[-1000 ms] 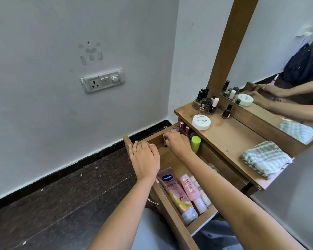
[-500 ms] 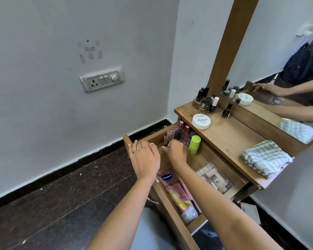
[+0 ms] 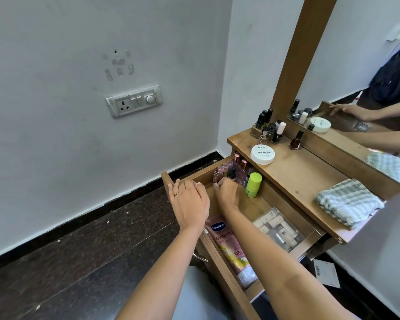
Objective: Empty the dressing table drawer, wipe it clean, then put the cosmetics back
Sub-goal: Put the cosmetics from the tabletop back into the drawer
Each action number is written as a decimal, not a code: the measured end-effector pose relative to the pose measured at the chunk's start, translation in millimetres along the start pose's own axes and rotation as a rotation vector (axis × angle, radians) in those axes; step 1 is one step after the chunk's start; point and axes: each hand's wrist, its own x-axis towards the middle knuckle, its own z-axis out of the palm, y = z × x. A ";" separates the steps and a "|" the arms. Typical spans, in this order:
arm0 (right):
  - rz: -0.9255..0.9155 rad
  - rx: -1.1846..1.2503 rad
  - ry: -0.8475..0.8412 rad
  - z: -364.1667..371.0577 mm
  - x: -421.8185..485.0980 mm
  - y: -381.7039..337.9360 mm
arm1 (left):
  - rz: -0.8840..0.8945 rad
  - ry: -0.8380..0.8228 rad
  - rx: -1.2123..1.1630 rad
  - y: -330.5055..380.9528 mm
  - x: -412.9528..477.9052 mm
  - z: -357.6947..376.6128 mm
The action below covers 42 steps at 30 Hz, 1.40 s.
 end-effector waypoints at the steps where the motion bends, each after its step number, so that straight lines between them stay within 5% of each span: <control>1: 0.010 0.015 0.006 0.7 0.1 -0.1 | -0.001 0.000 -0.005 0.1 0.0 0.0; 20: 0.103 0.068 0.015 0.2 4.4 7.4 | -0.005 -0.001 -0.014 0.4 0.5 -0.9; 26: -0.132 0.045 0.081 -51.0 -28.7 -10.1 | -0.006 -0.009 -0.008 1.1 0.3 -2.1; 30: -0.295 -0.052 0.369 -128.5 -27.5 -10.6 | -0.008 0.003 -0.025 3.9 -0.6 -4.7; 35: -0.143 -0.104 0.622 -212.0 20.8 22.4 | 0.002 0.008 -0.021 2.8 -0.1 -3.2; 42: 0.072 -0.047 0.437 -215.3 56.6 43.3 | 0.012 0.035 -0.038 1.0 0.4 0.1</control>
